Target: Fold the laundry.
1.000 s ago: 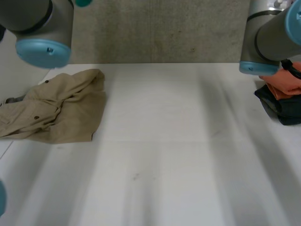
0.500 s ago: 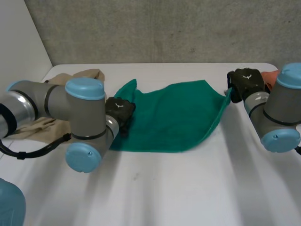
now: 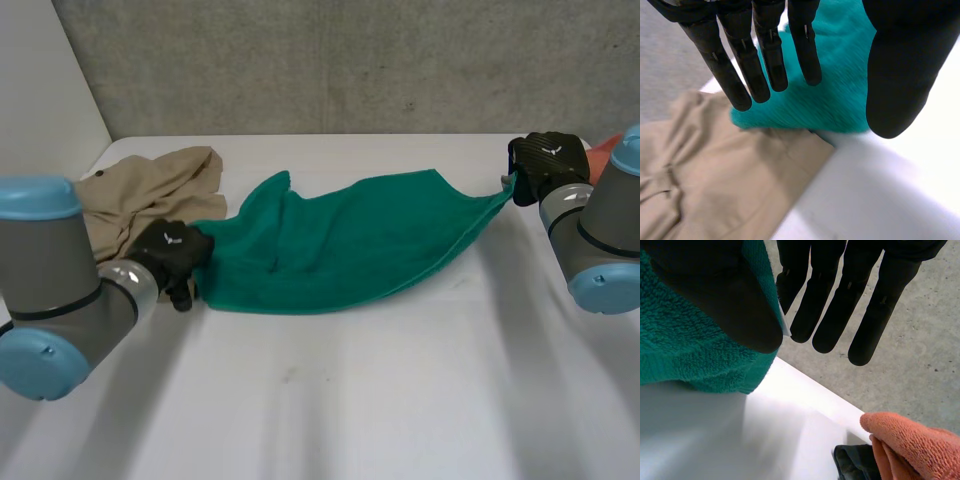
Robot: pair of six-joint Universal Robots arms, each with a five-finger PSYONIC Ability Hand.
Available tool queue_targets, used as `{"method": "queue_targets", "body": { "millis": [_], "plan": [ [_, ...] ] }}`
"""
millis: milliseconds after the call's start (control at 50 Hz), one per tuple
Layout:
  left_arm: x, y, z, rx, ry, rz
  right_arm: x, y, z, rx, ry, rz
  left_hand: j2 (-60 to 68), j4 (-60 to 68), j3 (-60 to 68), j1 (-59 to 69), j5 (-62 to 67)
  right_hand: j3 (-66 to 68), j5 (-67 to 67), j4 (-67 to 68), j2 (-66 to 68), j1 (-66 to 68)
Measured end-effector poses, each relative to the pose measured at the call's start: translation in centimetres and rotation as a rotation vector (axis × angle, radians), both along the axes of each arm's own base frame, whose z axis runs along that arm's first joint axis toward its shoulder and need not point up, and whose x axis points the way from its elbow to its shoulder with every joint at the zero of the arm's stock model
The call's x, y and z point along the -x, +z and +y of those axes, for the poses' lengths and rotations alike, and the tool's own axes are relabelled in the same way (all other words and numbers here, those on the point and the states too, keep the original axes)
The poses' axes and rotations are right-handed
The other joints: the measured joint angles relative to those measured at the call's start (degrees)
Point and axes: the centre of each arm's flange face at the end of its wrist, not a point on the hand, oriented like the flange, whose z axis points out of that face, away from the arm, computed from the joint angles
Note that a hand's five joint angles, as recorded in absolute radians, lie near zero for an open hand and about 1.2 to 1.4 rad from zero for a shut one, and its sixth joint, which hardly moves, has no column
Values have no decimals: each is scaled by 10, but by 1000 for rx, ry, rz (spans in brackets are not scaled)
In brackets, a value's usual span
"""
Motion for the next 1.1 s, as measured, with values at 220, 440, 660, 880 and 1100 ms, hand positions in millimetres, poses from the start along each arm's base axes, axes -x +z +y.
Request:
{"method": "queue_targets", "body": {
  "millis": [220,440,660,880,1100],
  "plan": [
    [5,-29,-16,-47,-55,-20,-3,-2,4,-11,11,-1,-59,-67,-57,-63,-68,0,0,0,0,0],
    [26,-34,-31,1,-40,-42,-1,-6,6,-27,17,4,-68,-79,-67,-70,-81,0,0,0,0,0],
    [46,-34,-42,45,-35,-50,0,-8,7,-33,21,9,-27,-24,-27,-32,-22,0,0,0,0,0],
    [56,-38,-54,29,-19,-68,4,-9,5,-35,13,11,204,202,203,209,200,0,0,0,0,0],
    [52,-20,-59,39,22,-86,16,8,6,-39,-7,41,325,325,324,302,307,0,0,0,0,0]
  ]
}}
